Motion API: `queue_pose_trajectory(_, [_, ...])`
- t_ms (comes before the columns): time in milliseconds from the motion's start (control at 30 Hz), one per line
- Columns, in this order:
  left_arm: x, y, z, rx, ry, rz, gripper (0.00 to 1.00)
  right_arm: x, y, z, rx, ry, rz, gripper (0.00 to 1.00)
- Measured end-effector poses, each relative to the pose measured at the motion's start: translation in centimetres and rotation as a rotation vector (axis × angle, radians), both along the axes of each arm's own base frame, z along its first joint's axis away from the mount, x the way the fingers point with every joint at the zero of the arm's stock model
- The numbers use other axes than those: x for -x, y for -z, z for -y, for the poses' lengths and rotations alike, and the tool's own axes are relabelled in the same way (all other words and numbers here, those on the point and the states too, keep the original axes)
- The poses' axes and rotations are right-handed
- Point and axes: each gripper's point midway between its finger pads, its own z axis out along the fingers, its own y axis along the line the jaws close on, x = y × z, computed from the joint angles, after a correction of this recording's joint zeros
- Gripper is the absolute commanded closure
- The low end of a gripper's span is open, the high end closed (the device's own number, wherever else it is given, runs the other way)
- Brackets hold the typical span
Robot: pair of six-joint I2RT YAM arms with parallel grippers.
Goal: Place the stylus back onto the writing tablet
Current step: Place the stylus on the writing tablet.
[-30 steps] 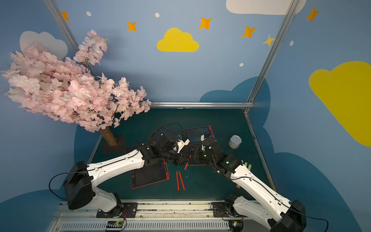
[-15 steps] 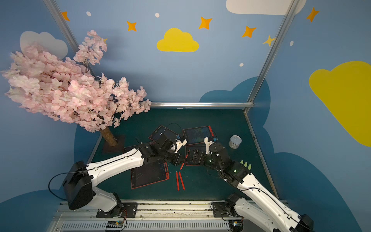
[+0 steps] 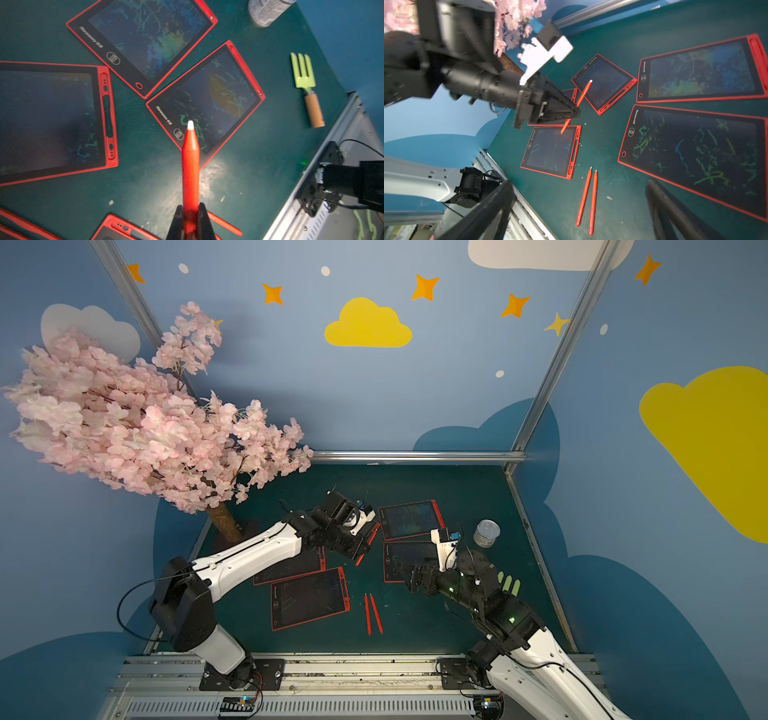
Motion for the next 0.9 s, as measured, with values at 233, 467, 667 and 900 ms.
queue_pose_trajectory(233, [-4.0,3.3,0.3,-0.140,0.012,0.000,0.93,0.4,0.8,0.9,0.115,-0.026,0.023,0.02])
queue_pose_trajectory(467, [-7.1,7.0,0.5,-0.225,0.018,-0.027,0.92,0.6,1.5,1.3,0.160,-0.028,0.003,0.02])
queue_pose_trajectory(667, [-9.0,9.9,-0.5,-0.282,-0.002,-0.061,0.92,0.7,1.9,1.4,0.167,-0.026,-0.016,0.02])
queue_pose_trajectory(900, [-9.8,11.2,-1.6,-0.325,-0.020,-0.076,0.93,0.7,1.9,1.4,0.158,-0.017,-0.030,0.02])
